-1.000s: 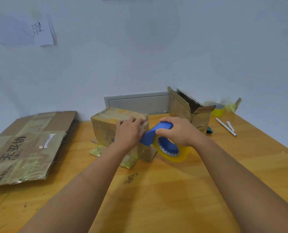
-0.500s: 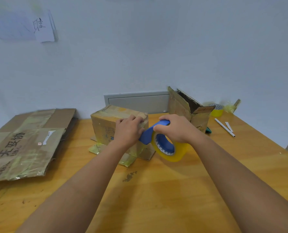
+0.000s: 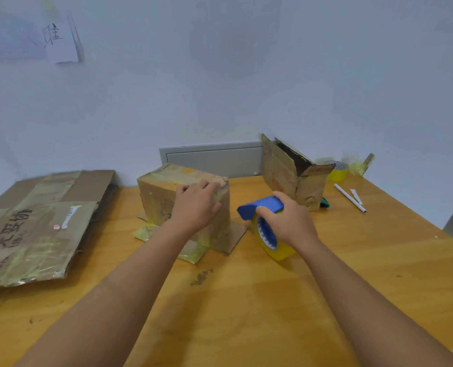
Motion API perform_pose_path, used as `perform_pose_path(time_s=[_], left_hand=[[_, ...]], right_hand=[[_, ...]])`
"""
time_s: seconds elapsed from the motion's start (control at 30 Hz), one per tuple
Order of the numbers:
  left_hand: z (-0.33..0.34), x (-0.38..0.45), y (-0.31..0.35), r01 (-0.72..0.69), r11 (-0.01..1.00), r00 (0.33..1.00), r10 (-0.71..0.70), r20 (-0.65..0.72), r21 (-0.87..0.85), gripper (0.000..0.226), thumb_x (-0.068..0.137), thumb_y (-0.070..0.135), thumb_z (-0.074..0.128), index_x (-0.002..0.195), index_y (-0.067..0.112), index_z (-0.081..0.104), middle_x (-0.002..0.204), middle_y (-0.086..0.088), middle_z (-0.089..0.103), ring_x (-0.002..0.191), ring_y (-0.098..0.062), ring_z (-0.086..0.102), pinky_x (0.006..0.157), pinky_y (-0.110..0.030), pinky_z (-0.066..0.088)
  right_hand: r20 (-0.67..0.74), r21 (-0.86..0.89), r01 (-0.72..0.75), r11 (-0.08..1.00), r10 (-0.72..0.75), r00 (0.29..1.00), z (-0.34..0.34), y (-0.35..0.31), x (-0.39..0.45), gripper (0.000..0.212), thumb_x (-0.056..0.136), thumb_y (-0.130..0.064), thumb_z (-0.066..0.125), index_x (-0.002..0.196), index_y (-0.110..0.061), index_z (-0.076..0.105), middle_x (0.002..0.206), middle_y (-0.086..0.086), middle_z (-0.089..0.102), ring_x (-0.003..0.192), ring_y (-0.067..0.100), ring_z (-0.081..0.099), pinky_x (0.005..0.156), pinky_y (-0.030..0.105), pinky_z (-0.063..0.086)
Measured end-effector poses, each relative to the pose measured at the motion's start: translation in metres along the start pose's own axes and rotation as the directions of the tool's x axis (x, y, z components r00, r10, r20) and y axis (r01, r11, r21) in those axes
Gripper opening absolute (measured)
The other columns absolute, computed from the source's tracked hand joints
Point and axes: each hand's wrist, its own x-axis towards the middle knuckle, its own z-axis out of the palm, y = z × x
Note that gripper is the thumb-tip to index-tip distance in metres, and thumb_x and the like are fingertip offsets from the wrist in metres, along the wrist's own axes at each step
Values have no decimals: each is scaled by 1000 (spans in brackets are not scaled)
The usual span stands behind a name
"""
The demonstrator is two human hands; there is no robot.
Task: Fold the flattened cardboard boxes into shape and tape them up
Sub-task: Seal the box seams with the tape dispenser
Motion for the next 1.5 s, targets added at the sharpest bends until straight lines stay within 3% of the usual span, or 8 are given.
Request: perform_pose_path(time_s=[0.17,0.43,0.6,0.8,0.97,1.1,1.27,1.5], left_hand=[[-10,-19,-16,-40,997,999,41,-4,72,47,98,31,54,144,29,44,145,5,52,144,-20,29,112,-40,12],[-22,-43,-56,-116,991,993,115,30,67,59,98,10,49,151,31,37,151,9,45,145,-23,27,113,-39,17],[-18,-36,-63,-104,993,995,104,6,63,53,101,22,52,152,20,38,154,-1,40,135,-26,40,111,-38,27],[-17,-32,-64,-73,996,997,74,-12,44,51,97,30,61,146,26,49,150,-6,46,140,-36,32,113,-47,29],[-11,-33,-65,-22,1000,998,21,59,12,77,85,48,71,151,26,38,151,3,43,143,-25,25,112,-37,31],[-6,-31,-62,34,999,999,-35,-40,-17,61,85,42,73,138,21,50,137,2,57,137,-23,35,100,-39,44],[0,-35,-64,0,999,997,-3,-73,-34,62,87,49,69,136,16,54,138,2,56,136,-26,39,100,-42,46],[3,-29,-61,68,992,987,-83,-138,-105,45,87,47,70,125,24,61,125,9,62,127,-17,43,81,-35,51]], right_hand=[[-84,145,-27,989,39,996,14,7,7,69,88,-61,61,147,-31,43,113,-4,53,100,22,55,75,36,50],[-176,263,13,965,34,984,40,-5,16,70,90,-54,64,150,-27,41,125,0,58,106,21,56,87,43,53],[-200,239,42,970,7,980,46,-1,15,69,91,-54,62,150,-27,41,134,0,58,115,24,57,91,46,52],[-235,214,44,976,8,972,49,3,13,68,91,-54,62,150,-28,41,128,0,61,110,26,59,87,45,53],[-233,198,31,980,16,972,50,2,17,68,91,-54,61,150,-27,41,124,2,62,105,24,59,83,42,53],[-229,174,28,984,13,973,52,1,21,68,92,-54,61,150,-26,41,123,2,62,103,24,59,80,41,53],[-226,151,15,988,20,974,52,0,24,66,92,-54,60,149,-26,42,119,4,63,98,23,57,74,36,49],[-203,136,-6,991,34,979,51,-3,26,66,92,-53,60,149,-26,42,122,5,62,104,26,58,80,40,52]])
